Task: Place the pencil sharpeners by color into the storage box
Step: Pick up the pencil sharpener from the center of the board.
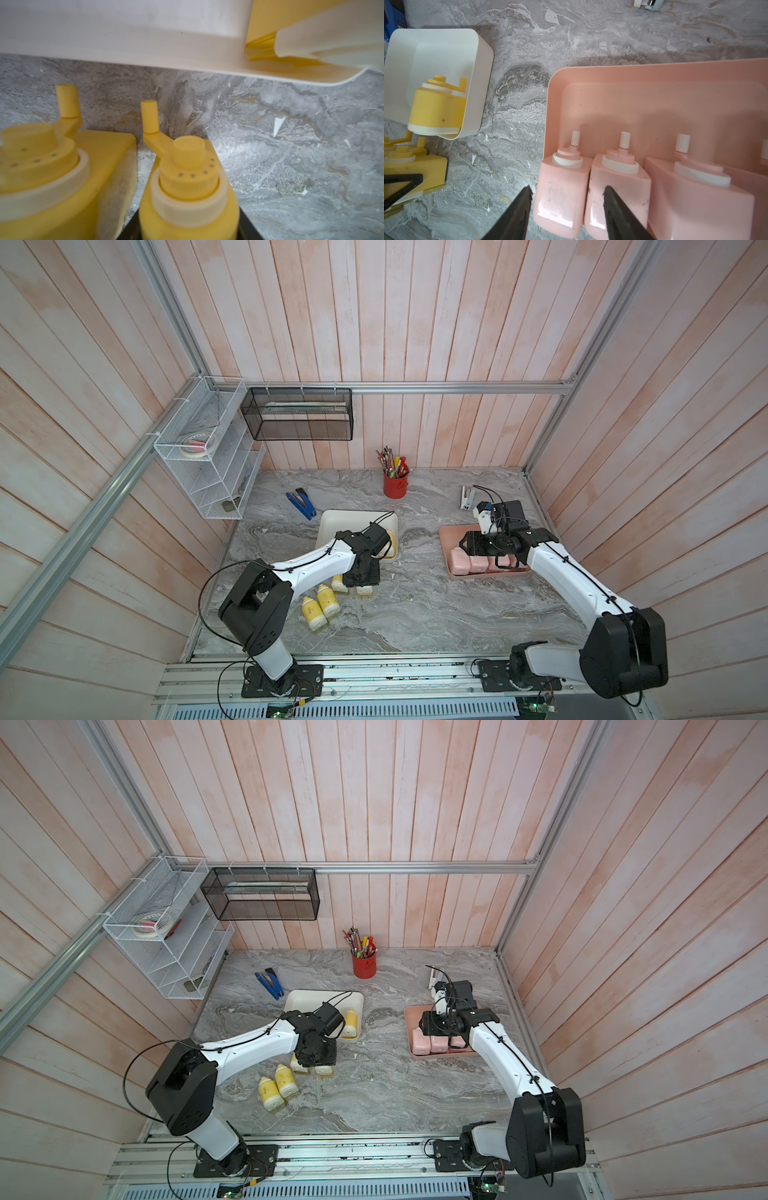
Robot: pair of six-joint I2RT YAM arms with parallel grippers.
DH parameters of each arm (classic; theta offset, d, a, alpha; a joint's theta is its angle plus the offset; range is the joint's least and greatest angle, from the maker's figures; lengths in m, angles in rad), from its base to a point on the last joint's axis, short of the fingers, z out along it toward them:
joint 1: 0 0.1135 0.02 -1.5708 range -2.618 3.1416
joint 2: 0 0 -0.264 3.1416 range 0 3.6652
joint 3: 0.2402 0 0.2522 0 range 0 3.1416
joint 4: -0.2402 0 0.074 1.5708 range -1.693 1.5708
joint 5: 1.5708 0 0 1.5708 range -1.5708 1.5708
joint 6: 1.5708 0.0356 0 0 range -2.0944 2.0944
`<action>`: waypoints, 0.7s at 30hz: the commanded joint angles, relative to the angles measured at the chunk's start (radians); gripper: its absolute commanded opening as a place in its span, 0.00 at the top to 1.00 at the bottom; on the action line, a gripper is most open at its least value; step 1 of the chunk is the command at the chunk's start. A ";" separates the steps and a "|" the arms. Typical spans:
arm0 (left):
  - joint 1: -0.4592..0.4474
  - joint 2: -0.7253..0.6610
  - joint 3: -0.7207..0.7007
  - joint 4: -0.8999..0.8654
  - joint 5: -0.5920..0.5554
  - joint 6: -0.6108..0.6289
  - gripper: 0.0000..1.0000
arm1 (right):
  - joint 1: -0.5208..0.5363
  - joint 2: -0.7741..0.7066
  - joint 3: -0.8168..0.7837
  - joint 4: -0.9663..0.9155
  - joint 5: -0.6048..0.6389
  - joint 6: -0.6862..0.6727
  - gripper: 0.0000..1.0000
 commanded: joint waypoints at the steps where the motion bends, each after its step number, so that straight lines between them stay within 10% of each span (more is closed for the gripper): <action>1: 0.002 0.008 0.030 -0.009 0.007 0.009 0.53 | -0.005 0.009 -0.013 0.011 -0.011 -0.015 0.42; 21: -0.036 -0.043 0.129 -0.131 -0.002 0.023 0.55 | -0.005 -0.022 -0.055 0.033 -0.020 -0.005 0.42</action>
